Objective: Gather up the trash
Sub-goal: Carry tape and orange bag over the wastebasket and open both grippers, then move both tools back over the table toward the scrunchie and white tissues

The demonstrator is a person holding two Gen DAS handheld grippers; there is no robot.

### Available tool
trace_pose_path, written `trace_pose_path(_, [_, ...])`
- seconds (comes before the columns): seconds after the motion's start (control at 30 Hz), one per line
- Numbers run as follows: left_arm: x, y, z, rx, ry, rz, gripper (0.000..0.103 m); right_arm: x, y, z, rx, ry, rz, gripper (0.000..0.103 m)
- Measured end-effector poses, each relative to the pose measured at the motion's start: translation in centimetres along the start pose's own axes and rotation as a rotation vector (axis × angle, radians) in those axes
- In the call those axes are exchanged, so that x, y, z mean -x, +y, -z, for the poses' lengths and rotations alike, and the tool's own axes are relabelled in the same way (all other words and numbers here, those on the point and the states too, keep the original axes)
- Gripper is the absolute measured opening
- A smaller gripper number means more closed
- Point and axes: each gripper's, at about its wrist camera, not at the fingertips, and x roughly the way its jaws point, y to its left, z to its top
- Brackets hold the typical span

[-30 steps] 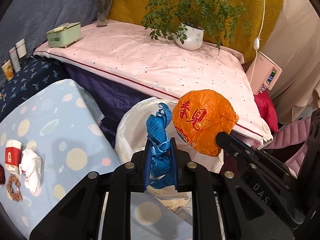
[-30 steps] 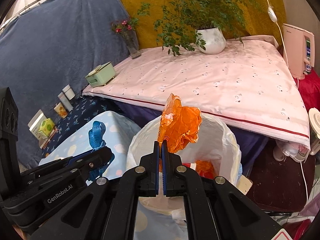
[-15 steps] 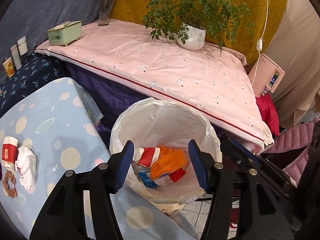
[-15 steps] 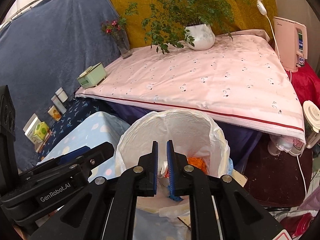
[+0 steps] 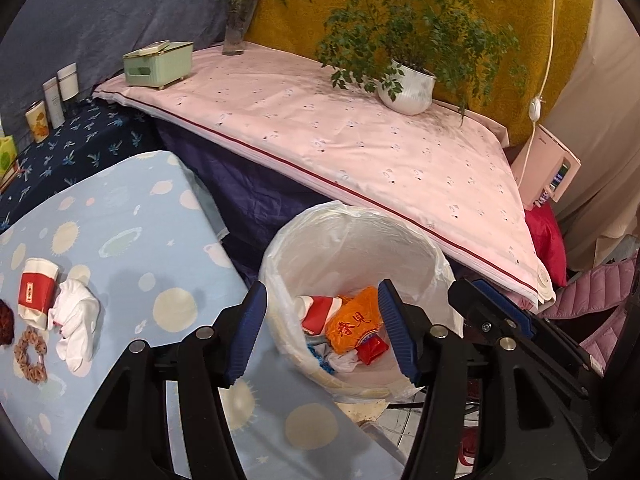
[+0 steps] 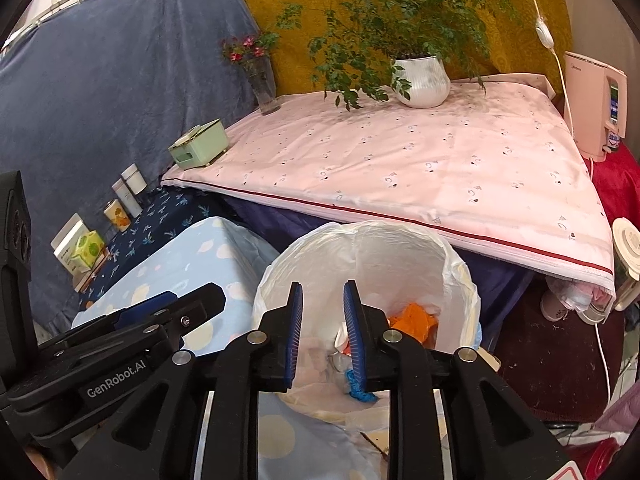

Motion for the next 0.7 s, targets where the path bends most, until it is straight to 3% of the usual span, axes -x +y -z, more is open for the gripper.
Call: trace_pose_path(0.7, [3.8, 11.1, 2.6, 0.186, -0.046, -0.139, 0.055, -1.4, 9.6, 1.3, 0.168, 0.036, -0.066, 0.028])
